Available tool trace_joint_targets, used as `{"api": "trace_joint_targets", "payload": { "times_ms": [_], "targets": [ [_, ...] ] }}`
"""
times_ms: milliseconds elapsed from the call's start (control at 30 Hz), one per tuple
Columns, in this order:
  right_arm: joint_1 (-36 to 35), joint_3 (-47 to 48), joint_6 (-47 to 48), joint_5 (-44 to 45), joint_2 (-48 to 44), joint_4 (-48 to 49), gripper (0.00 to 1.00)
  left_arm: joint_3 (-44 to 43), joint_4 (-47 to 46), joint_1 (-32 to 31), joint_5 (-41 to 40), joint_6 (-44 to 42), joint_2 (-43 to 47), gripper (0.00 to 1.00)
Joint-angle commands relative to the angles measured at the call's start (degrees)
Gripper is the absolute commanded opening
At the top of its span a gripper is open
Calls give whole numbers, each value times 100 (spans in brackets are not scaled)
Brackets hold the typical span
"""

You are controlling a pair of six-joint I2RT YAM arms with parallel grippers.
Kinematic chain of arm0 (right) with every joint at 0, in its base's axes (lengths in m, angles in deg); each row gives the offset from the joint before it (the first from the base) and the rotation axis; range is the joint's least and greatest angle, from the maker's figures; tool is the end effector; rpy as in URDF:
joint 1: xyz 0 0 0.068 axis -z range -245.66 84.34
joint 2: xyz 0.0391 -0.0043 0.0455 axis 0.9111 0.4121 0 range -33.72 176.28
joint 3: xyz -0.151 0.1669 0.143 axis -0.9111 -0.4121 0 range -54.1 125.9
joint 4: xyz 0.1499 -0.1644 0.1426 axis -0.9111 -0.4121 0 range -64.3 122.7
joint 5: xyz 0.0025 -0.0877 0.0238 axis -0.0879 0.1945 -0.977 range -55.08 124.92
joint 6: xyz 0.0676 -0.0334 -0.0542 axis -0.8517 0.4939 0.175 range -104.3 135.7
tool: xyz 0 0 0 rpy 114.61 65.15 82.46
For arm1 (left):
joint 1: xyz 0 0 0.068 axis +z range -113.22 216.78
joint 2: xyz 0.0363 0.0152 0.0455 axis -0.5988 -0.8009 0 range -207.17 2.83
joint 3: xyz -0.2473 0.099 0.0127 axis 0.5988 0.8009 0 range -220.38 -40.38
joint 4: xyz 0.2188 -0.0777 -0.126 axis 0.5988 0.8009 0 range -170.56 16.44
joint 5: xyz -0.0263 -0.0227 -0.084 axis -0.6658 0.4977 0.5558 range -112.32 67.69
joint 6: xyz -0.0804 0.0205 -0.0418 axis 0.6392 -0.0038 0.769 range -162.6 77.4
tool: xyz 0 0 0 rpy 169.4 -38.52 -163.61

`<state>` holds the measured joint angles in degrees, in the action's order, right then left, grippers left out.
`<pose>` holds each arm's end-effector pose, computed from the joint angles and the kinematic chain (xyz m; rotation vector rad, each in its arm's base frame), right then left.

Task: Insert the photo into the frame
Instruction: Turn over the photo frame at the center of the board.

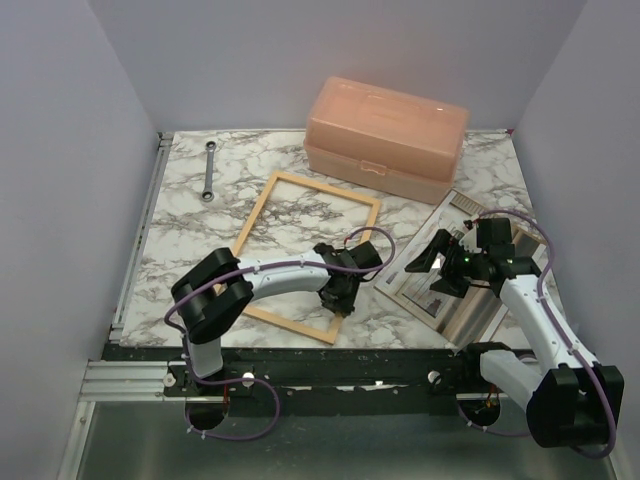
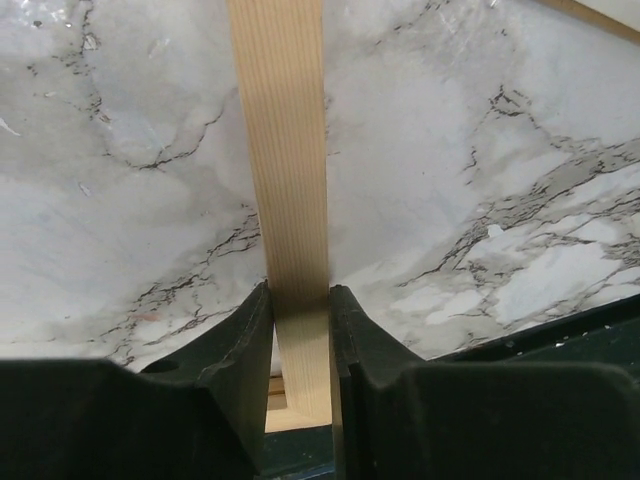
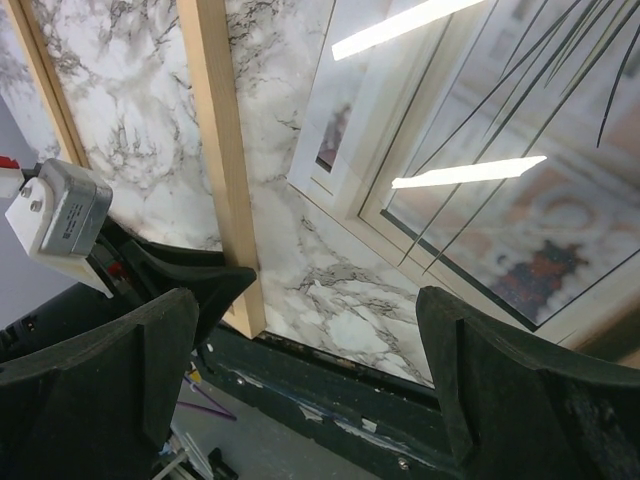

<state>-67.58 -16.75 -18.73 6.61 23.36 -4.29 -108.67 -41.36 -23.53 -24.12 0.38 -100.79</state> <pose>0.2132 0.0468 0.1792 0.5419 2.5608 0.8688 0.1804 -0.3111 0.1177 0.4360 2.9036 -0.2842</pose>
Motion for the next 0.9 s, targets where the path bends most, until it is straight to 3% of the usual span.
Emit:
{"api": "trace_joint_targets", "payload": {
  "times_ms": [0,200,233,267,500,867],
  "targets": [
    [-7,153,-34,-182,64,-25,100,101,69,-125,-263,-75,479,17],
    [-6,-44,-300,-543,75,360,100,89,265,-392,-479,-124,923,12],
    [-6,-73,-355,-612,75,444,100,503,303,-431,-498,-109,988,12],
    [-11,-110,-415,-711,71,517,100,105,315,-466,-485,-106,1029,12],
    [-5,-593,-1096,-1345,73,1429,100,-23,634,-889,-659,7,1177,10],
    [-8,-1257,-1712,-1625,244,2560,100,-147,987,-1262,-803,357,1582,4]
  ]
}}
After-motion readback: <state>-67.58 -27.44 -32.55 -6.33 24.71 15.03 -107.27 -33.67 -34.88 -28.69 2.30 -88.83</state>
